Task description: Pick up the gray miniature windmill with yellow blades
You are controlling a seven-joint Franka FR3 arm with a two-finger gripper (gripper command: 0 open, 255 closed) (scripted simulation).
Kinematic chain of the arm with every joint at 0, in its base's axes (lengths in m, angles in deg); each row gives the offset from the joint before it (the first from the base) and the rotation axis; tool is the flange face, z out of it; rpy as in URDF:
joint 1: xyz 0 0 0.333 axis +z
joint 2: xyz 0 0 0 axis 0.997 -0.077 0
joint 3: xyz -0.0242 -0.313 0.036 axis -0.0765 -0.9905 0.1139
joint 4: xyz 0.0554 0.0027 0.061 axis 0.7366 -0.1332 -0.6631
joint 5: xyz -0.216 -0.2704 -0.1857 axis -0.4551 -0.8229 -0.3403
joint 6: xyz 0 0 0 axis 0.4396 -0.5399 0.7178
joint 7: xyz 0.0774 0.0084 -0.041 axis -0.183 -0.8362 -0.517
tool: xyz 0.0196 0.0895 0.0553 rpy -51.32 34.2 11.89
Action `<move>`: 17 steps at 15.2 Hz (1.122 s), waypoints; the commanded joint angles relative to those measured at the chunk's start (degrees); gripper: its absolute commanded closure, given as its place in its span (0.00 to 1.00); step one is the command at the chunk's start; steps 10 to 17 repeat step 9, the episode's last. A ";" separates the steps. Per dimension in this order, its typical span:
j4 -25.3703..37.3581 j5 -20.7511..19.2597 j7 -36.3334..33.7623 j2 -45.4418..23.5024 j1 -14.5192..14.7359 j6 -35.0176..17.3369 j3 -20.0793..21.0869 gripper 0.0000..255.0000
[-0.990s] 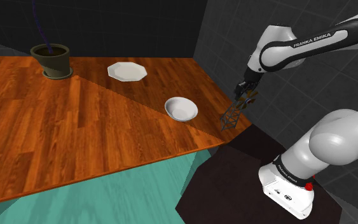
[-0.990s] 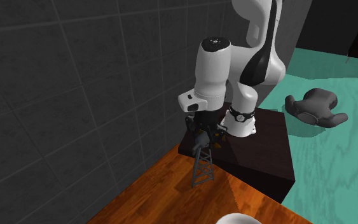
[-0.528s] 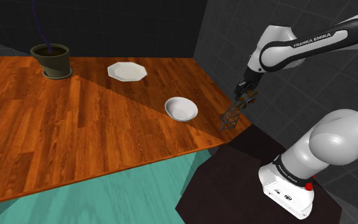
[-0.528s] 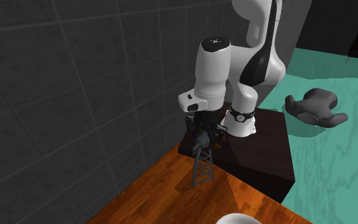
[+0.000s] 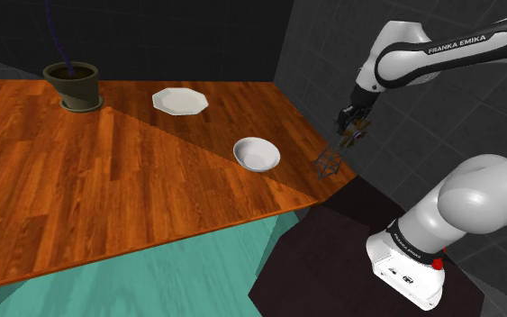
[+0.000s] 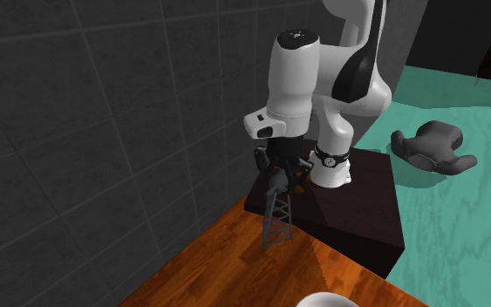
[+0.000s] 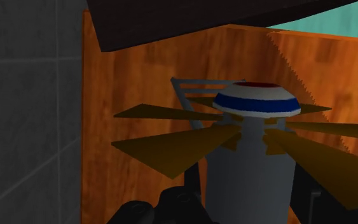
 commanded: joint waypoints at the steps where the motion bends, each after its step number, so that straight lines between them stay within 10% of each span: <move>1: 0.85 0.07 -0.08 1.29 -0.02 2.15 0.31 1.00; 17: 4.01 0.41 -0.07 3.76 0.03 7.77 1.00 1.00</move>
